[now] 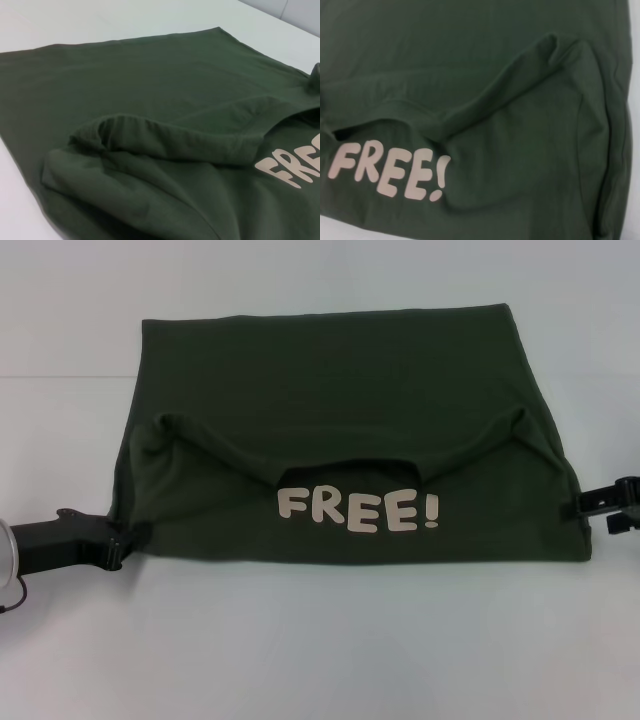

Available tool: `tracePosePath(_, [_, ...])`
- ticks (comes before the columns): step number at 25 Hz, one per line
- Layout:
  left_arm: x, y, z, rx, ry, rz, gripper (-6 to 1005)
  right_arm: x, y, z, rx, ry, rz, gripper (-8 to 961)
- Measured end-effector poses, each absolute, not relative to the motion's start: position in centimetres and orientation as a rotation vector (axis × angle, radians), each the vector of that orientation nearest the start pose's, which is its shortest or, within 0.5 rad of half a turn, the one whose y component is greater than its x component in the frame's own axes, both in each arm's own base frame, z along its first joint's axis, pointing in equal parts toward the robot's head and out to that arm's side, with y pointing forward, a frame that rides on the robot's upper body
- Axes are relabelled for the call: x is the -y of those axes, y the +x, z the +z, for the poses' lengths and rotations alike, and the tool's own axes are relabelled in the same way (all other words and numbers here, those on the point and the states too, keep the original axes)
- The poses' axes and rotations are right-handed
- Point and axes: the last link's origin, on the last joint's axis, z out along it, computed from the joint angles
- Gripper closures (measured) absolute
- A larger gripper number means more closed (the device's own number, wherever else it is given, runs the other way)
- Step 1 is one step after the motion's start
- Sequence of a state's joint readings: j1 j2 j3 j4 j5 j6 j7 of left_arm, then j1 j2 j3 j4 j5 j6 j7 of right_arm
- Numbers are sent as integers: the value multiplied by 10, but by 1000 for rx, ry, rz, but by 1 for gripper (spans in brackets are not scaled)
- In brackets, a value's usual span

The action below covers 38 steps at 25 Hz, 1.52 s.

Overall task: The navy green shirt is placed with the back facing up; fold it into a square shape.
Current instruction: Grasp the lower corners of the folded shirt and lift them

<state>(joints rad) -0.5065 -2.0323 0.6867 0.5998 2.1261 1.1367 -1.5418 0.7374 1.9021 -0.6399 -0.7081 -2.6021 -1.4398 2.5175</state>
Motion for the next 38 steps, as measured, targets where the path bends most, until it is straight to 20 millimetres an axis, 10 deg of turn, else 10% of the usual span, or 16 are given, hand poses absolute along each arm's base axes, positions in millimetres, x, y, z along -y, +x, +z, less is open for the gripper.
tracePosePath(38, [-354, -335, 11, 942, -2389, -288, 939, -393, 300, 37, -1708, -2110, -37, 58])
